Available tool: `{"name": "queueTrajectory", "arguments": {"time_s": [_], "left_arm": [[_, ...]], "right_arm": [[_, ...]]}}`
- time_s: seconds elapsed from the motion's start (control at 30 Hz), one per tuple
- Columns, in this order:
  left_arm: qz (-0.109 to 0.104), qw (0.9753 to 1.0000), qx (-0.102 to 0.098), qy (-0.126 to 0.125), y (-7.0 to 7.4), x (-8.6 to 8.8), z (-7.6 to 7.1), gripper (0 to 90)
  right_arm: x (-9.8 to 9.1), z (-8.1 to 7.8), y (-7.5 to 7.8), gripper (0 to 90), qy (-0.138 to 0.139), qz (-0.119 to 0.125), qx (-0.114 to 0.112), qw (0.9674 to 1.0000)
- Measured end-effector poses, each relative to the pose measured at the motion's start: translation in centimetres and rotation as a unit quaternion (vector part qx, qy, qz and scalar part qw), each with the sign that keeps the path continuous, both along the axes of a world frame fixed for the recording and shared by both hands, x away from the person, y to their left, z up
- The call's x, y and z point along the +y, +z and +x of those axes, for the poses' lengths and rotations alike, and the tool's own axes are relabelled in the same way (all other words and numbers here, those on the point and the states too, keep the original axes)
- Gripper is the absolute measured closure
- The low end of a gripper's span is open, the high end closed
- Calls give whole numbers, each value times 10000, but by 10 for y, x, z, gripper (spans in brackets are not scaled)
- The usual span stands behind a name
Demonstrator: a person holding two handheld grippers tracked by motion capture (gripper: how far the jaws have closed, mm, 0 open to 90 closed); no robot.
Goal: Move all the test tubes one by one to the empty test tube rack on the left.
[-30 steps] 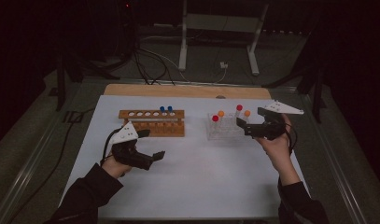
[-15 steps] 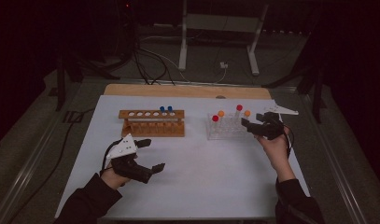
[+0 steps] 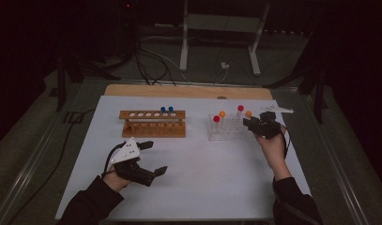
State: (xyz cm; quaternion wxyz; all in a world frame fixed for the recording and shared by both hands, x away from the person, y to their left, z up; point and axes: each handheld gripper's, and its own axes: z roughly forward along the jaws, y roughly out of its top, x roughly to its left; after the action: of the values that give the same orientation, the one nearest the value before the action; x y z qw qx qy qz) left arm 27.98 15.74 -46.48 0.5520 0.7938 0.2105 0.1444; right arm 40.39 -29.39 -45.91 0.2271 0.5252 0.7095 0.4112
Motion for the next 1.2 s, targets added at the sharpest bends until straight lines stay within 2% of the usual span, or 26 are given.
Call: {"name": "queueTrajectory", "arguments": {"time_s": [0.07, 0.33, 0.5, 0.67, 0.73, 0.87, 0.93, 1.2], "left_arm": [[72, 10000, 25, -43, -1, -1, 0, 15], [80, 9999, 61, -86, -3, -2, 0, 15], [24, 9999, 133, -91, -2, 0, 1, 15], [9, 9998, 162, -95, -2, 1, 1, 15], [21, 9998, 177, -101, -2, 1, 1, 15], [37, 9997, 212, -102, -1, 0, 0, 15], [147, 9992, 347, -103, -1, 0, 1, 15], [148, 9991, 350, -161, 0, -1, 0, 15]], "right_arm": [[1, 2, 0, 645, -25, 26, 54, 10000], [5, 11, -2, 715, -283, -27, 183, 9994], [11, 14, -4, 720, -382, -253, 165, 9988], [17, 13, -4, 748, -440, -596, 41, 9972], [18, 13, -4, 750, -470, -638, 23, 9969], [17, 11, -1, 752, -460, -590, -53, 9972], [16, 9, 4, 752, -459, -556, -111, 9973], [14, -2, 31, 752, -389, -571, -449, 9966]]}}
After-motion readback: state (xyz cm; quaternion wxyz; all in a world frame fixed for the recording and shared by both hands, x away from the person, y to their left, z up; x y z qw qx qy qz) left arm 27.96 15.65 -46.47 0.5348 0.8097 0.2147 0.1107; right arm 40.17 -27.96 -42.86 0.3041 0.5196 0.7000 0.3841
